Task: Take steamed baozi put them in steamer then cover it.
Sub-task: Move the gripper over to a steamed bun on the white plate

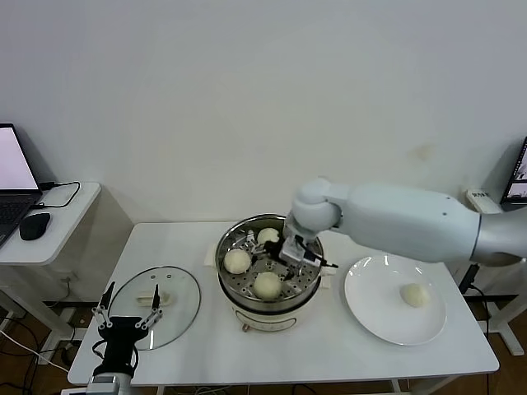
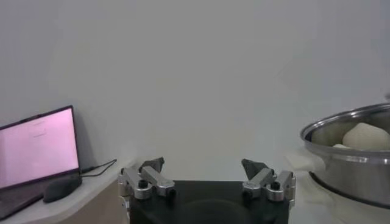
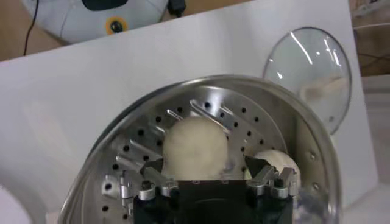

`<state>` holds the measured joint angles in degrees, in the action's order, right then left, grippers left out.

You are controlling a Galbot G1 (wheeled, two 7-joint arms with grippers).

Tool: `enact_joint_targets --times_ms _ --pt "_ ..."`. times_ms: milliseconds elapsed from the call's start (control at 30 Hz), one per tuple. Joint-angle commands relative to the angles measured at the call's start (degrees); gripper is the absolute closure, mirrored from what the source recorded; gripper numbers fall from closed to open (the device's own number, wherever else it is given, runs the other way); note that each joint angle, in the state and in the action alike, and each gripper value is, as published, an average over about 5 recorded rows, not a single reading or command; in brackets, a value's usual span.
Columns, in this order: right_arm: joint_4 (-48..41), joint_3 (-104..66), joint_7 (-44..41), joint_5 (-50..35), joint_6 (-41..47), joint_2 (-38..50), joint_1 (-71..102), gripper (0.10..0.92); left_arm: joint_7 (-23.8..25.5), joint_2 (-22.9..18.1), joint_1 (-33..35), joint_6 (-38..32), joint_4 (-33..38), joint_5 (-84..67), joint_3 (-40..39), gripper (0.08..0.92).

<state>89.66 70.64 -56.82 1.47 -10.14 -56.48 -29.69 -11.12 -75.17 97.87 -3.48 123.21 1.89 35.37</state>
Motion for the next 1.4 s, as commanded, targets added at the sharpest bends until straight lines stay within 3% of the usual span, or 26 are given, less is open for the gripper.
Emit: enact_joint_targets --times_ms 33,300,600,1033,1400 --pt "3.1 -2.0 0.1 -8.7 17.2 11.2 -4.9 0.202 0.2 0.6 0.0 0.0 0.3 0.0 0.2 0.177" --pt "8.1 -8.7 1.1 -13.2 35.2 28.2 2.2 0.203 0.6 1.3 -0.5 0.0 0.3 0.0 -0.4 0.177" --pt "8.2 -27.7 -1.3 -4.2 29.2 40.3 27.0 0.203 0.6 2.4 -0.9 0.0 -0.2 -0.1 -0.9 0.177" --pt "-1.6 -50.6 -2.3 7.9 22.9 38.4 55.5 0.202 0.5 1.6 0.2 -0.1 0.3 0.7 -1.5 0.177" --pt "-12.1 -53.2 -1.7 13.8 19.9 32.3 56.7 0.202 0.4 1.8 1.2 0.0 1.1 0.9 -0.8 0.177"
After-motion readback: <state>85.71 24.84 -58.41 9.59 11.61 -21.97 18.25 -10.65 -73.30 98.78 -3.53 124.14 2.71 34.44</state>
